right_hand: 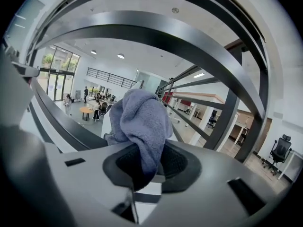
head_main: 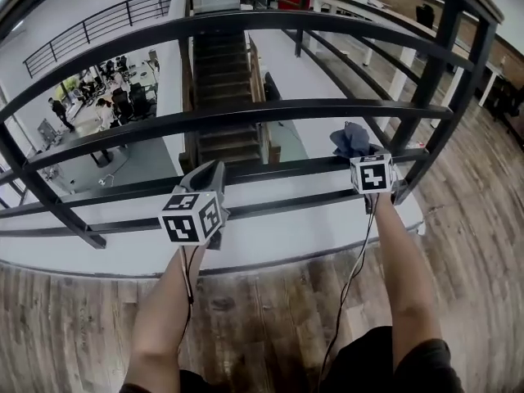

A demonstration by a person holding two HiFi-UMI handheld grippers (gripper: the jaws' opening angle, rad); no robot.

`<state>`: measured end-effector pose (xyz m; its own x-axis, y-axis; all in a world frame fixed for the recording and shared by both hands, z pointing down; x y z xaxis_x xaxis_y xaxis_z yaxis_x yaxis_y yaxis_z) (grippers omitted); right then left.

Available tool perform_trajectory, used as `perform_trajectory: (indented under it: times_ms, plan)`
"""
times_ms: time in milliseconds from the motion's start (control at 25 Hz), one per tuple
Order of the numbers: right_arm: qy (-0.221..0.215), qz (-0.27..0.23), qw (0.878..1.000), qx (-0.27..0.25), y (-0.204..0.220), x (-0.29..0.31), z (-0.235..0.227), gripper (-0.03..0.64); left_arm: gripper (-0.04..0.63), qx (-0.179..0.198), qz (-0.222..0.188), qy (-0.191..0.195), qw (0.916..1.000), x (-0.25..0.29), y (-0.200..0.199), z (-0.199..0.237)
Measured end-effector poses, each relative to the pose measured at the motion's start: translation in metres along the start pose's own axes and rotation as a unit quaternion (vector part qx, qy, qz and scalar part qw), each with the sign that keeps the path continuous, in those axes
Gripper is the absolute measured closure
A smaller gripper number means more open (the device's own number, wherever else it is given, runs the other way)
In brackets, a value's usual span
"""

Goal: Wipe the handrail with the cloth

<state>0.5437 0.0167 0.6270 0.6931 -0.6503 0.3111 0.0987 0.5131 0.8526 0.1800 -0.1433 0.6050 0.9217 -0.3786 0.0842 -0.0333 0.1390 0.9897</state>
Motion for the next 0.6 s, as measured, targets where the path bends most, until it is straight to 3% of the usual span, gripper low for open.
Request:
perform_trajectory:
  times_ms: [320,600]
  plan:
    - [0.055,0.023,0.998,0.033,0.034,0.023,-0.088,0.523,0.592,0.005,0.019,0.081,0.9965,0.069,0.019,-0.086]
    - [0.097,0.059,0.992,0.048,0.068,0.046,-0.158,0.523,0.592,0.003,0.016,0.121,0.9926,0.105,0.027,-0.14]
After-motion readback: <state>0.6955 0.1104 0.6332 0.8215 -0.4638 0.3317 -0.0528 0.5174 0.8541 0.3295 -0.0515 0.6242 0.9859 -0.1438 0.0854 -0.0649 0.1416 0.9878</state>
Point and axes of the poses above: the fingertips, and each gripper's own axes: x forward along the fingers, z to its left, y out of its underside, the point moved 7 cm from there along -x, backward along the fingers, and after that the axes turned 8 degrees about y, right-handed, at the moved point
